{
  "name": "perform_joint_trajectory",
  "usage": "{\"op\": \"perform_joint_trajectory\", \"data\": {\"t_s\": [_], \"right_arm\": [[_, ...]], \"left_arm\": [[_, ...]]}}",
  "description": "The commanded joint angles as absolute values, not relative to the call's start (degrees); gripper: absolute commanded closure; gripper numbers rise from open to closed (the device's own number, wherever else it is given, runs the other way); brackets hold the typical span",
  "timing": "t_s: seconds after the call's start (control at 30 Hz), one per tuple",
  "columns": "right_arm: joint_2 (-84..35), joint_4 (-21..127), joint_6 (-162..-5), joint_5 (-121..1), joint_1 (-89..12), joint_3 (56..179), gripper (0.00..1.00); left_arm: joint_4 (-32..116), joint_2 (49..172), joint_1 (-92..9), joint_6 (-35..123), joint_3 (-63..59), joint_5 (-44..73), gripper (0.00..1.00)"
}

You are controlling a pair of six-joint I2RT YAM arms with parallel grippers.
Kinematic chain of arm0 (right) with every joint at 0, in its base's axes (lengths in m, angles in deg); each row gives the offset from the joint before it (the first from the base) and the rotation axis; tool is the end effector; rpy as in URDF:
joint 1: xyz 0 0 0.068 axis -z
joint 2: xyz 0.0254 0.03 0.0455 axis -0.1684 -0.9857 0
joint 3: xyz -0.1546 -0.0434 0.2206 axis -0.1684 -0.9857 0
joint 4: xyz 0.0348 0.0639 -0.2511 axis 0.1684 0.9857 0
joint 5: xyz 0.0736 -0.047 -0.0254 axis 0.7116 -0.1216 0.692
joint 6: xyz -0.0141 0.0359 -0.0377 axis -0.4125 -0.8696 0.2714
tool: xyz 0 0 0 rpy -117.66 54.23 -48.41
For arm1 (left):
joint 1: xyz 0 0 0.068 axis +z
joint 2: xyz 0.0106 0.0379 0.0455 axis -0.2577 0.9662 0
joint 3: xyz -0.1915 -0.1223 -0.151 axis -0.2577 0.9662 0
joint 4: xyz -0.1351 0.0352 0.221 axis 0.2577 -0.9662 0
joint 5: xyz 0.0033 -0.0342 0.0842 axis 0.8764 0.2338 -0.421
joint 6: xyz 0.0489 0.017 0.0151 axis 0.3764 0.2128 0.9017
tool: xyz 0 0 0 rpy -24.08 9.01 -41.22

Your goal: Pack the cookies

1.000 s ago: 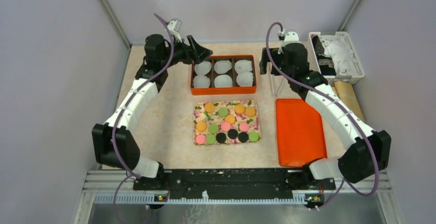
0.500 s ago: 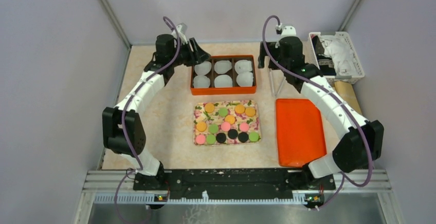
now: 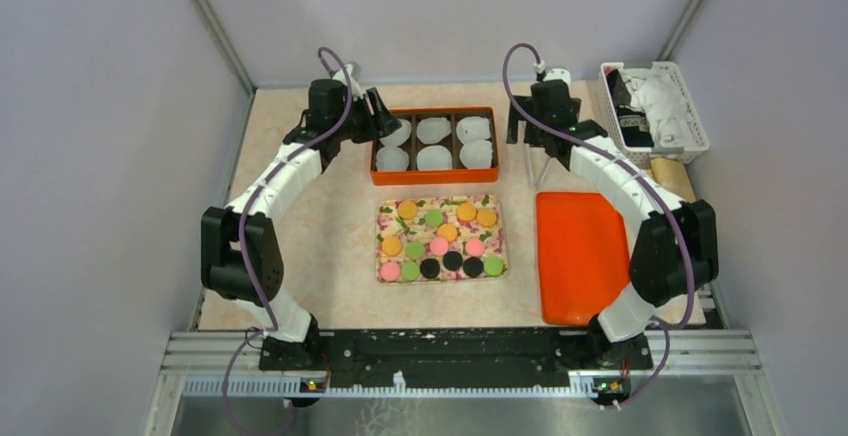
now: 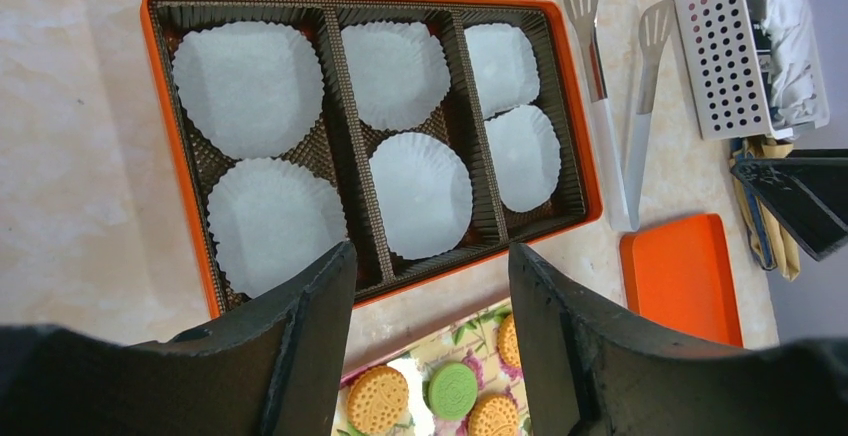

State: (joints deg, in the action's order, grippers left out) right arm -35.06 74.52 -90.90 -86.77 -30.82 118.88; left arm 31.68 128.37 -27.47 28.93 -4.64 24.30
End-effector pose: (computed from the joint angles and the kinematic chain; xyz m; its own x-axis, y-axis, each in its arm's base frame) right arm 0.3458 0.1212 0.3091 -0.5675 0.0318 -0.8228 0.0417 0.9991 0.0099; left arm 0.3719 -0.0941 0.3065 -0.6091 -0.3017 -0.7334 0.2270 0.8198 -0.5258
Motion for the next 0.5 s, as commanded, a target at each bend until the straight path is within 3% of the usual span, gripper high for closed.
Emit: {"op": "perform_joint_trajectory", "data": {"t_s": [0.0, 0.47], "right_arm": [[-37.98, 73.69, -94.09, -84.49, -27.93, 116.63, 0.01], [-52.96, 74.56, -96.34, -80.10, -22.19, 122.05, 0.01]], "left_arm": [[32.53, 126.71, -27.68, 29.54, -3.81, 23.56, 0.36], [31.43, 128.85, -27.68, 28.97, -4.30, 24.00, 0.35]]}}
